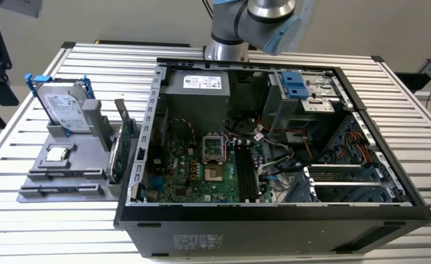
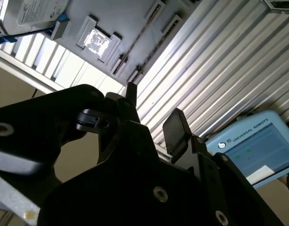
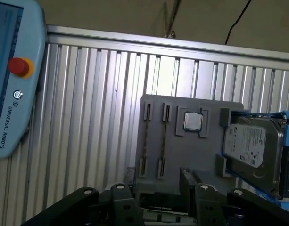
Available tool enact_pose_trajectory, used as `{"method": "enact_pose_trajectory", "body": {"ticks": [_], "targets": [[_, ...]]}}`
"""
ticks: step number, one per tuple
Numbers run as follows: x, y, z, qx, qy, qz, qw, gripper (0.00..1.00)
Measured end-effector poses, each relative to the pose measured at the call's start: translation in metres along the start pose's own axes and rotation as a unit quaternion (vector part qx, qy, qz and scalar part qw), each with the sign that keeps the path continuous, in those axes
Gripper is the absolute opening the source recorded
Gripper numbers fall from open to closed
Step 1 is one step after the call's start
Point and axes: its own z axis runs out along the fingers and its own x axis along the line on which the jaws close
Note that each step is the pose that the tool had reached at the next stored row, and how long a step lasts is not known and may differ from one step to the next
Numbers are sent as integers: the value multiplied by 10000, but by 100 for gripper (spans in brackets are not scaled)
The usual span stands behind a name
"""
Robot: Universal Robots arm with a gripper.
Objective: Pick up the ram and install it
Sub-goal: 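Pick up the ram and move it above insertion slot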
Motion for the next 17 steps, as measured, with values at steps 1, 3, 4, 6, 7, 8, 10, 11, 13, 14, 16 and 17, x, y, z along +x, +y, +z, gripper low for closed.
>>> {"method": "enact_pose_trajectory", "body": {"ticks": [1, 3, 4, 6, 7, 8, 10, 11, 13, 14, 16, 17], "targets": [[0, 0, 2, 4, -2, 60, 10000, 100], [0, 1, 7, 31, -4, 129, 9999, 100], [0, 1, 12, 63, -2, 132, 9999, 100], [0, -1, 24, 124, 1, 135, 9998, 100], [0, -1, 32, 150, 3, 137, 9998, 100], [0, -2, 42, 171, 4, 140, 9998, 100], [1, -2, 50, 178, 5, 149, 9997, 100], [1, -2, 50, 178, 6, 152, 9997, 100], [1, -1, 51, 179, 5, 154, 9997, 100], [1, -1, 52, 179, 5, 155, 9997, 100], [0, -2, 52, 180, 4, 175, 9997, 100], [0, -2, 55, 178, 3, 186, 9997, 100]]}}
